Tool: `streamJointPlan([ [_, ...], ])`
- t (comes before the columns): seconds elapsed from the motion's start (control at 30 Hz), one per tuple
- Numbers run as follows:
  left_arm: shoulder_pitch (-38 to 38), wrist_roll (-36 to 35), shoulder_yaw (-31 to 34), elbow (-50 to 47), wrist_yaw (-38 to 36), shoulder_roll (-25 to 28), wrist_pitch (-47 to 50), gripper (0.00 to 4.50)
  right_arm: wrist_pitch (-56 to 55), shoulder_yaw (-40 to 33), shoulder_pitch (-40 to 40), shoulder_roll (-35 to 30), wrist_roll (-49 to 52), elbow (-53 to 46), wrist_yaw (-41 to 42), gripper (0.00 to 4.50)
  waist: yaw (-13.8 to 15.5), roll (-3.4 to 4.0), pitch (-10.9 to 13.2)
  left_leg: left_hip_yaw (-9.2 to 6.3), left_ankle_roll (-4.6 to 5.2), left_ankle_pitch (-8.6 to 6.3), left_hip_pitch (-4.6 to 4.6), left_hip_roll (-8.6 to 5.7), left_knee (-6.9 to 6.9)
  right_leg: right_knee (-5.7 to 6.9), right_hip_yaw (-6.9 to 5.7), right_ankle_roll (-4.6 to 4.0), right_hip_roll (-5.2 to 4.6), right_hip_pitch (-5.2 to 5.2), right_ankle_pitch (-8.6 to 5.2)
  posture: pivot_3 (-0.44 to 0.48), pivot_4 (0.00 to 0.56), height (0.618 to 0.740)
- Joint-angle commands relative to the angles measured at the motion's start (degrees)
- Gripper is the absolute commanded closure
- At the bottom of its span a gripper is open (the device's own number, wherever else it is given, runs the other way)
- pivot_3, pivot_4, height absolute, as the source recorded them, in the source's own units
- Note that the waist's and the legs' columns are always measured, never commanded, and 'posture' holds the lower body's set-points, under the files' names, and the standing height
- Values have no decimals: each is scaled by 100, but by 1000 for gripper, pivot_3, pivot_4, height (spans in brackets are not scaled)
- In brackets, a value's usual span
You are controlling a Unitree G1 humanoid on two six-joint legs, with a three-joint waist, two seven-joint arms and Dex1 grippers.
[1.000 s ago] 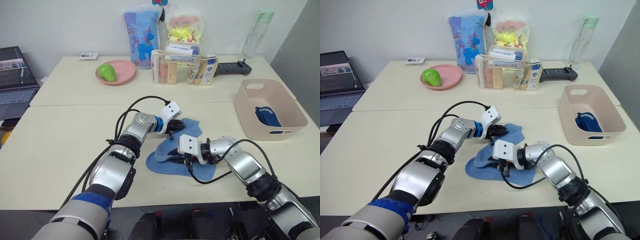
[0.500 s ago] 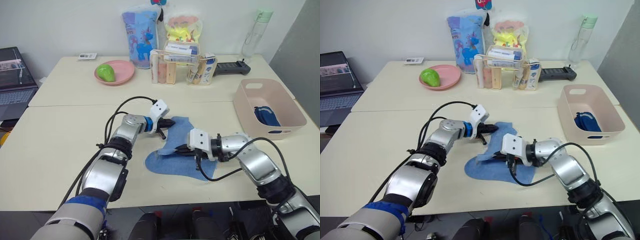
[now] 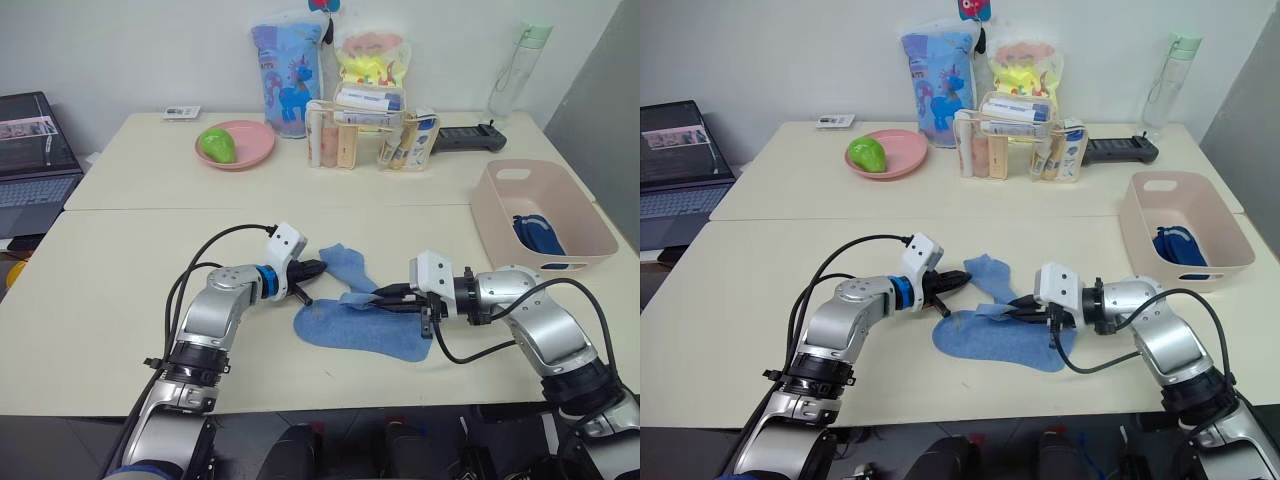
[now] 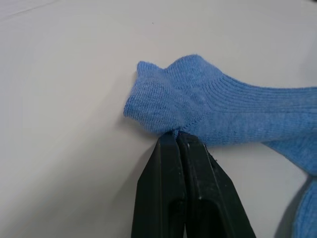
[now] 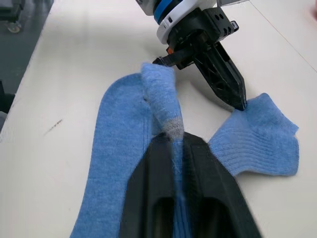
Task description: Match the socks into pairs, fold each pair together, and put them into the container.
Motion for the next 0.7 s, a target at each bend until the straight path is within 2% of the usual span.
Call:
streamJointPlan([
  [0.03, -157, -151, 97, -189, 108, -1, -31, 3578, -1, -166, -5, -4, 111, -165, -66, 2683, -3, 0, 0, 0, 0, 0, 0, 0, 0, 0, -1, 0, 0, 0, 0, 0, 150, 740],
  [0.23, -421, -201, 212, 98, 164, 101, -288, 1594, 247, -316, 123, -74, 305, -374, -173, 484, -3, 0, 0, 0, 0, 0, -1, 0, 0, -1, -1, 0, 0, 0, 0, 0, 150, 740],
  [0.33, -628, -244, 204, 394, -52, 177, -504, 641, 419, -403, 159, -78, 406, -483, -247, 447, -2, 0, 0, 0, 0, 0, 0, 1, -1, -1, -2, 0, 0, 0, 0, 0, 150, 740],
  [0.43, -902, -75, -47, 918, -238, 231, -786, 641, 426, -320, 227, -110, 386, -591, -227, 447, -3, 0, 0, 0, -1, 0, 0, 0, -1, -1, -2, 0, 0, 0, 0, 0, 150, 740],
  [0.53, -1207, 186, -311, 1700, -313, 219, -1004, 615, 315, -140, 286, -134, 233, -571, -210, 1071, 2, 0, 0, 1, 0, 0, 0, -2, 0, -2, -2, 0, -1, 2, 0, 0, 150, 740],
  [0.6, -1371, 303, -427, 2149, -375, 189, -1164, 615, 256, -35, 310, -116, 149, -537, -218, 1720, -3, 0, 0, 1, 0, 0, 0, -2, 0, -2, -2, 0, -1, 2, 0, 0, 150, 740],
  [0.7, -1540, 288, -509, 2479, -653, 127, -1287, 1488, 203, 59, 361, -129, 70, -560, -193, 2856, -5, 0, 0, -1, 0, 0, -1, -1, -2, -1, -5, 0, 0, 0, 0, 0, 150, 740],
])
